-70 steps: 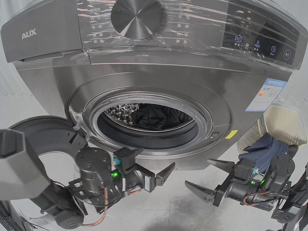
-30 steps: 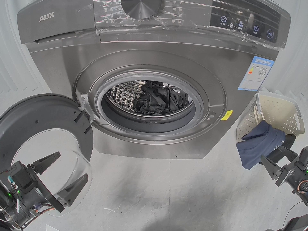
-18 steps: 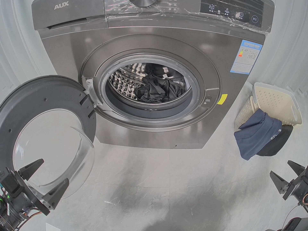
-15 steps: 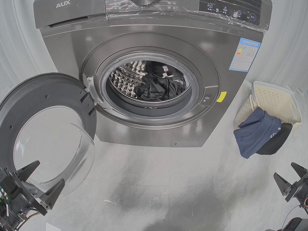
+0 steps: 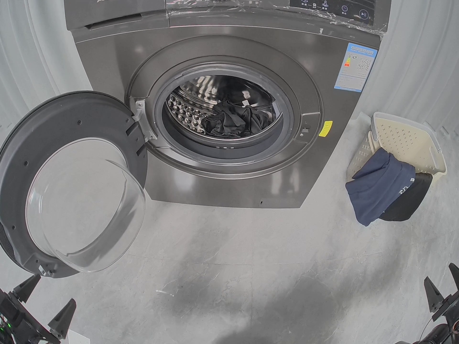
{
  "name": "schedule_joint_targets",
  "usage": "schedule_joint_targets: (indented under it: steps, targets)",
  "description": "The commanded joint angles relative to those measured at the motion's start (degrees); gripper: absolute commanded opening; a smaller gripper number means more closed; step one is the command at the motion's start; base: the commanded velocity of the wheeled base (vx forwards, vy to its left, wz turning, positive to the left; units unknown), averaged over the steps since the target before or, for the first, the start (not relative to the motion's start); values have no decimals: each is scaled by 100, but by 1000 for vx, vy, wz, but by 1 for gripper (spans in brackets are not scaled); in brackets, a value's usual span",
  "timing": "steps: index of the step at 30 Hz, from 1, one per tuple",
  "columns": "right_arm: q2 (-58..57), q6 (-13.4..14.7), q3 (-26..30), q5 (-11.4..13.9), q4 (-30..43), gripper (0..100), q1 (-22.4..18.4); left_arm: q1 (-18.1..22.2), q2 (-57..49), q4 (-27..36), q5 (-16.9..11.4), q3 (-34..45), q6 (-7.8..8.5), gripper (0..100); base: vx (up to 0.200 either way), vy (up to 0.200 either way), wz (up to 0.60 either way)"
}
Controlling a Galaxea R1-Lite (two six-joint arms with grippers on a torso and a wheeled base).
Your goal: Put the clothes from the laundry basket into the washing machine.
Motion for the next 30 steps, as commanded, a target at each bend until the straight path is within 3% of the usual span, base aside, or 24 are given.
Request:
schedule_joint_targets:
  steps: [1,3,7,10,12,13,14,15,16,17,18,19,21,22,25,26,29,30]
  targets:
    - [-749,-33,99,-329,306,100,-190,1097,-1637,1099,-544,66,117,100,0,0,0]
    - [-749,-42,99,-496,306,100,-190,1378,-1813,1125,-580,84,143,100,0,0,0]
    - [-741,-60,99,-610,306,100,-190,1387,-1839,1099,-386,92,117,100,0,0,0]
    - [-741,-113,99,-716,306,100,-190,1387,-1839,1284,-17,101,390,100,0,0,0]
    - [-741,-130,99,-786,306,100,-198,1369,-1857,1363,36,92,416,100,0,0,0]
    - [-820,-367,99,-1103,324,100,-603,1343,-1936,1415,88,92,337,100,0,0,0]
    - [-873,-447,99,-1103,359,100,-726,1343,-1936,1407,88,92,337,100,0,0,0]
    - [-1101,-657,81,-927,403,100,-981,1308,-1954,1389,80,92,363,100,0,0,0]
    - [-1286,-789,81,-672,385,100,-945,1290,-1962,1398,62,92,381,100,0,0,0]
    - [-1286,-789,90,-637,376,100,-937,1290,-1962,1398,62,92,381,100,0,0,0]
    - [-1286,-781,99,-268,368,100,-893,1290,-1962,1398,36,92,319,100,0,0,0]
    - [-1286,-728,99,-92,376,100,-893,1290,-1962,1398,18,92,310,100,0,0,0]
    - [-1294,-684,99,532,394,100,-866,1290,-1962,1398,9,92,310,100,0,0,0]
    - [-1294,-622,99,620,412,100,-858,1290,-1962,1398,9,92,310,100,0,0,0]
    - [-1294,-244,99,339,447,100,-866,1290,-1962,1389,9,92,319,100,0,0,0]
    - [-1294,-218,99,348,447,100,-875,1290,-1962,1389,9,92,328,100,0,0,0]
    - [-1294,-332,81,989,798,100,-866,1290,-1962,1389,0,92,337,100,0,0,0]
    - [-1303,-376,72,1016,798,100,-858,1290,-1962,1398,0,92,328,100,0,0,0]
